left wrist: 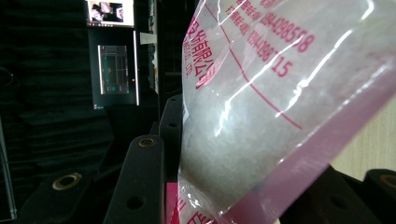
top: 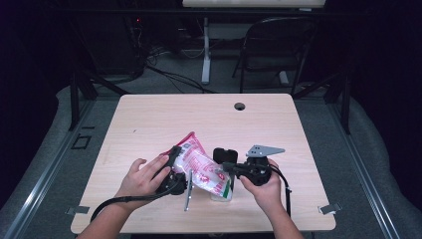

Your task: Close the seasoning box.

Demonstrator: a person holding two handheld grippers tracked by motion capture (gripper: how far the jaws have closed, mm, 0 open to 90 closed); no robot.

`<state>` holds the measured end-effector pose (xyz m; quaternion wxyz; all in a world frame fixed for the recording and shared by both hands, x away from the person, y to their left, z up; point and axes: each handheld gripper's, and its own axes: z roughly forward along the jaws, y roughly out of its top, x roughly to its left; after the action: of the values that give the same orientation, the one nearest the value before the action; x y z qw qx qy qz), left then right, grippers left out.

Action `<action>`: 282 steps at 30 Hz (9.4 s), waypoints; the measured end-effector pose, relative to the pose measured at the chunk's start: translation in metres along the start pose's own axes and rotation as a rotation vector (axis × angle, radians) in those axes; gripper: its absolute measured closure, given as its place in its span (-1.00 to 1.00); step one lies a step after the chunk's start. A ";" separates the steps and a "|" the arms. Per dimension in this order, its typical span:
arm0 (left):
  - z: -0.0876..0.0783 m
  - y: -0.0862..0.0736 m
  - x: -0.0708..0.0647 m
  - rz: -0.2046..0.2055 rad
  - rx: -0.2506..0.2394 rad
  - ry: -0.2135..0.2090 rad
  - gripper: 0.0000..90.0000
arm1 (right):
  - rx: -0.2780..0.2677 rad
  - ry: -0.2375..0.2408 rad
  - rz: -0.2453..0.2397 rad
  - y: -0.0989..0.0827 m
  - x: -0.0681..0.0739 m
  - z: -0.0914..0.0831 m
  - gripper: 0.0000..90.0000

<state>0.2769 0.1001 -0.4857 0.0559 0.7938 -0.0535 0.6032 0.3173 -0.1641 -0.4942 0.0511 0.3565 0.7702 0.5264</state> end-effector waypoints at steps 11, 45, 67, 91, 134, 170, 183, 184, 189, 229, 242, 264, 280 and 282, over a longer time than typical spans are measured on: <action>-0.001 0.002 0.002 0.012 0.000 -0.002 0.48 | 0.002 0.000 -0.004 0.000 0.000 0.000 1.00; -0.007 0.007 0.008 0.048 -0.005 0.028 0.50 | -0.002 -0.002 -0.004 0.000 0.001 -0.001 1.00; -0.007 0.009 0.008 0.057 -0.007 0.027 0.52 | 0.002 -0.002 -0.006 -0.001 0.001 0.000 1.00; -0.008 0.011 0.010 0.067 -0.016 0.041 0.54 | 0.000 0.001 -0.006 0.000 0.001 -0.001 1.00; -0.010 0.013 0.014 0.075 -0.019 0.047 0.55 | -0.005 0.005 -0.007 0.000 0.002 0.000 1.00; -0.012 0.016 0.017 0.097 -0.028 0.054 0.57 | 0.000 0.006 -0.010 0.000 0.002 0.001 1.00; -0.013 0.017 0.018 0.096 -0.029 0.050 0.57 | -0.006 0.011 -0.003 0.000 0.003 0.000 1.00; -0.013 0.017 0.018 0.096 -0.028 0.050 0.57 | -0.006 0.011 -0.003 0.000 0.003 0.000 1.00; -0.013 0.017 0.018 0.099 -0.030 0.053 0.57 | -0.006 0.009 -0.003 0.000 0.002 0.000 1.00; -0.014 0.019 0.023 0.091 -0.036 0.059 0.58 | -0.019 0.014 0.002 0.001 0.003 -0.001 1.00; -0.015 0.020 0.024 0.099 -0.044 0.073 0.58 | -0.017 0.014 0.000 0.001 0.003 -0.001 1.00; -0.016 0.022 0.026 0.103 -0.046 0.075 0.58 | -0.015 0.016 -0.002 0.001 0.003 0.000 1.00; -0.016 0.022 0.026 0.101 -0.047 0.077 0.59 | -0.016 0.017 -0.002 0.001 0.004 0.000 1.00; -0.016 0.022 0.027 0.102 -0.047 0.074 0.59 | -0.017 0.018 -0.001 0.001 0.004 0.000 1.00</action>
<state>0.2652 0.0803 -0.4553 0.0459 0.7656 -0.1060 0.6329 0.3151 -0.1617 -0.4922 0.0475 0.3511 0.7662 0.5361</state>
